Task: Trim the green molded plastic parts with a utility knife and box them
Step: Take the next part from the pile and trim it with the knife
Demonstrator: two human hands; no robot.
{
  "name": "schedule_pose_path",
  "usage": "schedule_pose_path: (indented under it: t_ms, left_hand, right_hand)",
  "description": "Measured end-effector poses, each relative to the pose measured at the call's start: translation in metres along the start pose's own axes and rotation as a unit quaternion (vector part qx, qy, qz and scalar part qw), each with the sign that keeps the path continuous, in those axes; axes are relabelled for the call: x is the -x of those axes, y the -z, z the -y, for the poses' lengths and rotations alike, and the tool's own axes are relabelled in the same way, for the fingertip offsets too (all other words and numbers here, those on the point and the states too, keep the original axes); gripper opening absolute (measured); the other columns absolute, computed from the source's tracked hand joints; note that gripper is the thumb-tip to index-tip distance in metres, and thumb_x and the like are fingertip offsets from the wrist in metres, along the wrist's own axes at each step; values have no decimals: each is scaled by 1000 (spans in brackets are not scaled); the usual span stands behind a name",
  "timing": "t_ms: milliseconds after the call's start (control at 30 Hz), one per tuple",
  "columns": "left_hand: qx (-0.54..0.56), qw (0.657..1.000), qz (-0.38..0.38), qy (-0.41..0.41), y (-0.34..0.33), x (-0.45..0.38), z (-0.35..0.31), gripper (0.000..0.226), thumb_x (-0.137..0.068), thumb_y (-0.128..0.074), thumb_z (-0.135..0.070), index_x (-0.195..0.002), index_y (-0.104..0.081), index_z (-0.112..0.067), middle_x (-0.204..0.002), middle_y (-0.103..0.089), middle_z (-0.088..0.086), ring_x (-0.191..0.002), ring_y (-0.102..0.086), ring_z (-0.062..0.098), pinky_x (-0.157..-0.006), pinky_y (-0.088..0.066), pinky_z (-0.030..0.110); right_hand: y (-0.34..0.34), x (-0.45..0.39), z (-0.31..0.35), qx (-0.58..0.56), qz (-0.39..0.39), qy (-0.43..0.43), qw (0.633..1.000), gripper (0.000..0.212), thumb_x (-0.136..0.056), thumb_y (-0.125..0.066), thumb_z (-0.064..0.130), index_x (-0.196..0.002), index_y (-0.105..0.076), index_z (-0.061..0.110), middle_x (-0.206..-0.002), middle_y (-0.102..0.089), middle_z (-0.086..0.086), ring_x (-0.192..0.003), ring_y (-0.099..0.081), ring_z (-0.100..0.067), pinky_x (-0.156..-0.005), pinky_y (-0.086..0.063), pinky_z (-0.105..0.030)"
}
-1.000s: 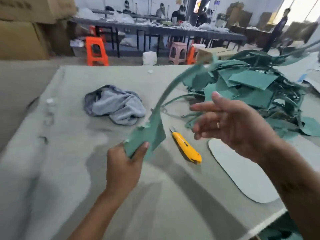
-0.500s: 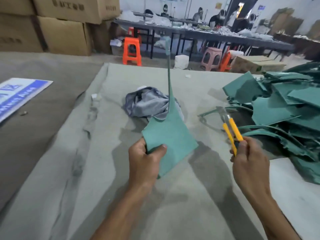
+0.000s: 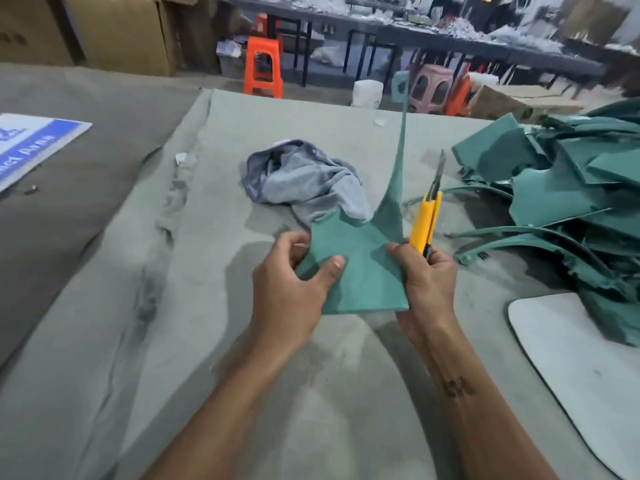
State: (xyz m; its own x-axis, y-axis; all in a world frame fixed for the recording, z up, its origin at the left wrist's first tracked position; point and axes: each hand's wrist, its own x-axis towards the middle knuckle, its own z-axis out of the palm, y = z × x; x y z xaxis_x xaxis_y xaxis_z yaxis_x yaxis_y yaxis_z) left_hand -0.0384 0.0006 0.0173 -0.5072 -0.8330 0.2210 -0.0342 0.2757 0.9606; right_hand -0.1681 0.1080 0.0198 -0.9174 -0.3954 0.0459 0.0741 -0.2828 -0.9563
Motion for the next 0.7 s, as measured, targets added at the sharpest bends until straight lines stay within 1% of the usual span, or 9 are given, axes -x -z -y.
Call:
schedule_pose_path:
  t_ms: [100,167,267,367,467,533,567,633,700]
  left_hand:
    - [-173,957,46,-230,-2,8,6,61,-81,-69,-32,-140,-58,-25,-153,-49,-5,-148,-34,21,-123,-24,34]
    - [-252,921,126,-270,-6,16,8,88,-74,-61,-37,-157,-34,-34,-170,-16,-5,-157,0,31,-124,-8,42]
    - [-322,900,120,-267,-11,24,4,90,-77,-59,-28,-161,-26,-33,-170,-17,1,-158,-3,30,-118,-26,54]
    - [-208,927,38,-309,-5,17,6,69,-82,-51,4,-148,-53,-17,-153,-52,5,-145,-44,22,-110,-42,49]
    - [-142,948,-61,-277,4,13,8,50,-86,-65,14,-132,-67,-6,-121,-73,1,-108,-69,8,-95,-52,19]
    - [-122,953,-124,-247,7,11,3,19,-95,-70,-8,-112,-74,-4,-77,-69,-13,-71,-60,-7,-72,-38,-2]
    - [-114,955,-144,-233,8,10,0,15,-96,-68,-17,-100,-74,-3,-60,-52,-17,-58,-50,-5,-61,-32,-1]
    - [-115,952,-172,-224,9,6,-1,23,-97,-66,-22,-85,-70,-3,-54,-30,-13,-53,-37,11,-50,-25,13]
    - [-118,948,-182,-232,11,5,1,25,-98,-67,-21,-85,-72,-1,-52,-30,-6,-55,-33,19,-51,-18,19]
  right_hand:
    - [-2,3,0,25,-43,79,996,16,-71,-75,25,-69,-63,16,-70,-50,-10,-63,-47,-22,-57,-48,-35]
    - [-3,5,2,13,-45,74,996,21,-74,-73,27,-71,-57,13,-71,-47,-10,-63,-44,-21,-54,-47,-36]
    - [-4,18,-2,55,27,80,995,26,-77,-72,26,-65,-52,16,-61,-43,-8,-51,-41,-16,-48,-44,-28]
    - [-8,29,-1,53,137,87,985,30,-85,-80,38,-68,-59,25,-51,-45,-6,-37,-38,-16,-40,-33,-19]
    - [-3,30,7,78,204,111,970,43,-90,-70,65,-89,-64,23,-51,-42,1,-36,-34,-13,-39,-31,-18]
    - [6,29,10,151,222,131,954,59,-90,-66,71,-91,-61,12,-53,-41,-4,-40,-35,-14,-41,-31,-20]
    - [10,30,9,176,237,133,946,62,-90,-66,71,-88,-61,8,-54,-41,-10,-41,-36,-16,-41,-32,-21]
    - [16,30,7,186,288,126,931,58,-94,-66,65,-84,-62,8,-55,-45,-14,-41,-39,-18,-42,-34,-22]
    - [16,30,5,181,329,117,919,54,-96,-67,60,-82,-63,8,-56,-47,-14,-41,-41,-17,-43,-35,-20]
